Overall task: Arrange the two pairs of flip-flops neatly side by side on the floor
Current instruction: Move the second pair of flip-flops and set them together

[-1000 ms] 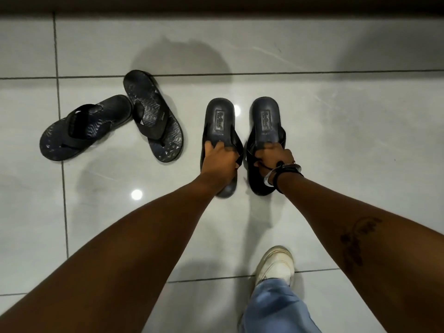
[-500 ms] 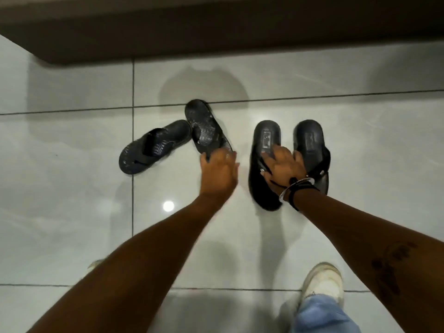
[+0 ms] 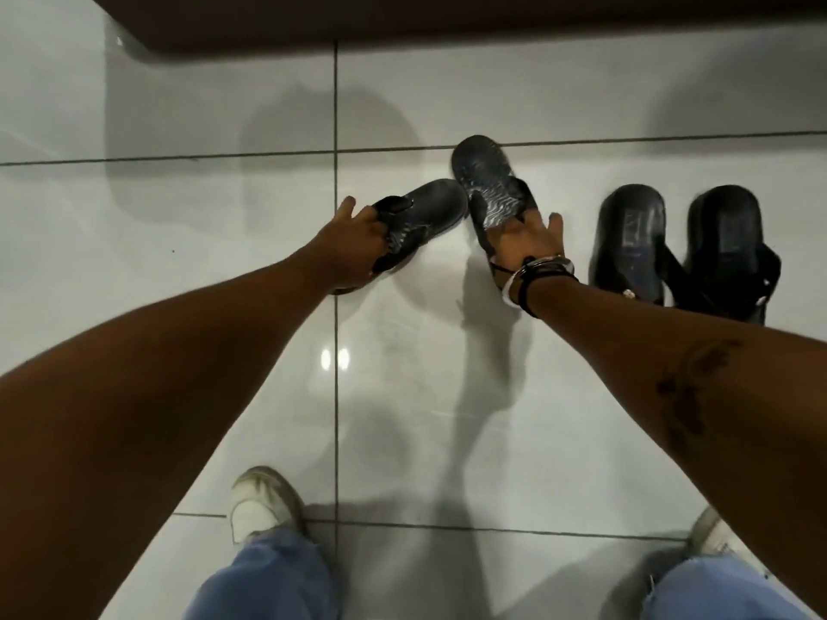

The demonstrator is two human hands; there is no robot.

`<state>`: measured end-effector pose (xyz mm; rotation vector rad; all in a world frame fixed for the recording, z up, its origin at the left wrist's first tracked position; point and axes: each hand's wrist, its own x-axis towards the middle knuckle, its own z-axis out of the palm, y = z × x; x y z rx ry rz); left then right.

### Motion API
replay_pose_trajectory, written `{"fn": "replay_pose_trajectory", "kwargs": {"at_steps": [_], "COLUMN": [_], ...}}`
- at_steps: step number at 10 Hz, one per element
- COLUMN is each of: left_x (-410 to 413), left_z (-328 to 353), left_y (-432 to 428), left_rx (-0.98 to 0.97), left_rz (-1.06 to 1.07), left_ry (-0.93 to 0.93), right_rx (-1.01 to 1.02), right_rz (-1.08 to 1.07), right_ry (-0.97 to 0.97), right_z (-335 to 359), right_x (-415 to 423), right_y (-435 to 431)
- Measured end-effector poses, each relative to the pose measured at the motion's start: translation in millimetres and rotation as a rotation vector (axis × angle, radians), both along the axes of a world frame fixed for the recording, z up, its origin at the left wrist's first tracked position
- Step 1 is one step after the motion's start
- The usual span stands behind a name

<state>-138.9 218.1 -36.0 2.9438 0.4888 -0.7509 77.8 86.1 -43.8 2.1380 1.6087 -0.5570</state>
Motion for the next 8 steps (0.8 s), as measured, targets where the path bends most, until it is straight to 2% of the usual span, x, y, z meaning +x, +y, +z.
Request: {"fn": "replay_pose_trajectory", "kwargs": {"at_steps": [1,2,3,4,5,7,8], "left_x": [-2,-3,-9,-22,-37,-60,-68], "left_z": [-1,-2,6,7,2,-9,-12], "left_y": [-4,-7,-5,2,4,-22,-38], "left_rx": [0.075,0.063,0.041,0.033,0.027,-0.045,-0.059], "left_rz": [-0.051,0.115,0.345,0.492,0.586,0.634,0.618], "left_ry": [0.006,-0.076,-0.025,0.034,0.050,-0.006,-0.037], "right_rx": [-0.011,0.037,-0.012,0.010,0.000,-0.239,-0.206], "right_rz": [-0.072,-0.099,-0.104,-0.208,-0.434,-0.450,-0.294], "right_ry": [-0.058,-0.042,-0.038,-0.006,0.069,0.212,0.260], "right_z": [0,6,9,-7,-26,-22,-13], "right_x": [-7,-15,-22,-25,-26,-64,-102], "right_y": [11,21,29,29,24,37,35]}}
